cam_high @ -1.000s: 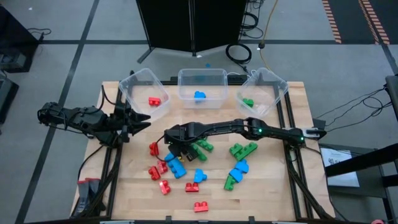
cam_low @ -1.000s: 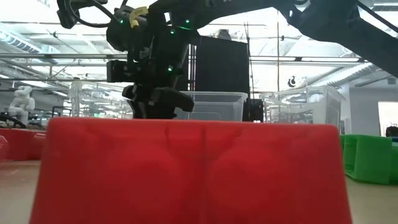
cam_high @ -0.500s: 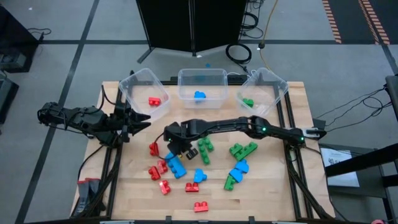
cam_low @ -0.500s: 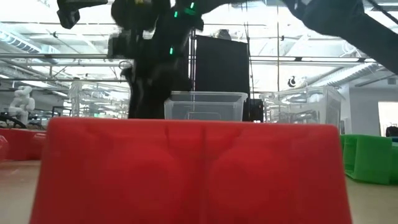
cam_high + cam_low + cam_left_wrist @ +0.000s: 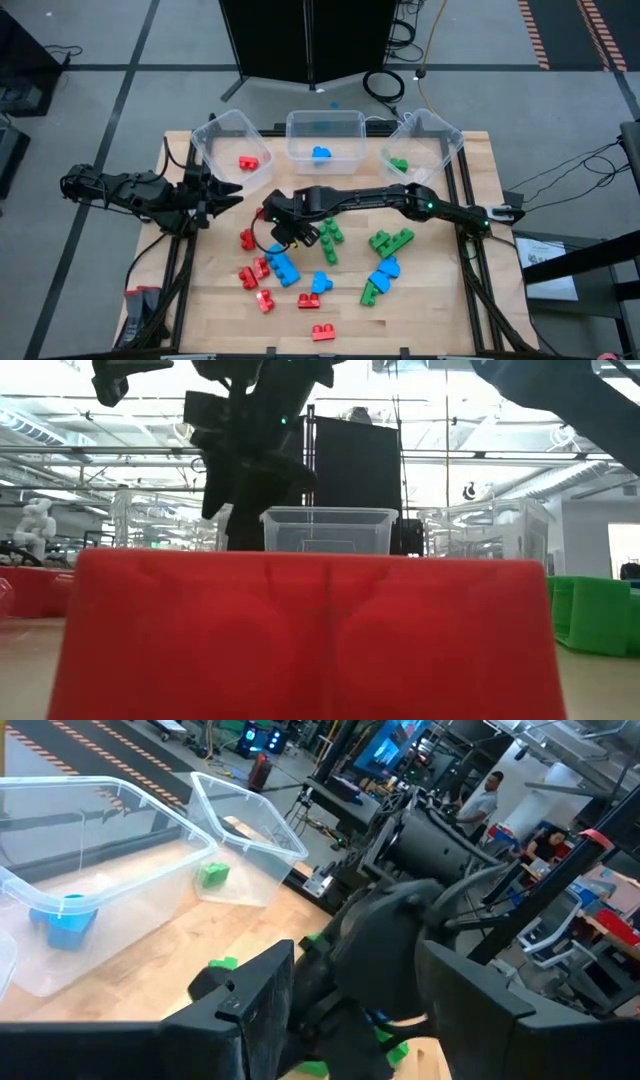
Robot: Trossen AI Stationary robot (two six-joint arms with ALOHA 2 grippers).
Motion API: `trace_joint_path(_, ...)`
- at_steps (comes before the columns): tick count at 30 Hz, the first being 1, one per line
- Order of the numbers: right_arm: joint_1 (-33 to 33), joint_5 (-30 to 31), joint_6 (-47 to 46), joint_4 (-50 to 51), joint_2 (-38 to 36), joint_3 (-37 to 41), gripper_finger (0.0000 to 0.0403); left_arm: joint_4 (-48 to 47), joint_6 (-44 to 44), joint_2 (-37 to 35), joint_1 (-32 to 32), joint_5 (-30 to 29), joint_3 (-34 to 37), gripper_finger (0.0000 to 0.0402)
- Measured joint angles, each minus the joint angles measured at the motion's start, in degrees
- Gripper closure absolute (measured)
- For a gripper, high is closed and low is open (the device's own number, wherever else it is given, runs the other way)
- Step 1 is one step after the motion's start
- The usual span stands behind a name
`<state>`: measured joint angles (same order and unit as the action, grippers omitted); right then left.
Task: Sort blocks
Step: Put the red game piece into the left transparent bin
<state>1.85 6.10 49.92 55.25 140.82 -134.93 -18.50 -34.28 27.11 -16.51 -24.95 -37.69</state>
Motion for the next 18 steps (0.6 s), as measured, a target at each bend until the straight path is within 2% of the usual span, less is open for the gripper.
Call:
trace_joint_path(5,0.02,-0.06,3.05,-3.80,1.31,-0.02,0.0130,-0.02,-0.02,0.38,-0.02,-0.02,0.02,0.0192)
trace_joint_path(9,0.07,0.47,1.79,-6.74,3.04,-0.07,0.0134,-0.05,-1.39,0.62,0.00,-0.04,0.02,0.0192)
trace_joint_path(14,-1.11,1.60,-10.05,-13.63,4.39,0.00,0.0134,-0.02,-2.97,1.03,-0.02,-0.04,0.02,0.0192)
trace_joint_path(18,-2.42,4.91,-20.79,-21.71,4.28,-0.04,0.0135,0.15,-2.97,1.40,-0.02,-0.04,0.02,0.0192)
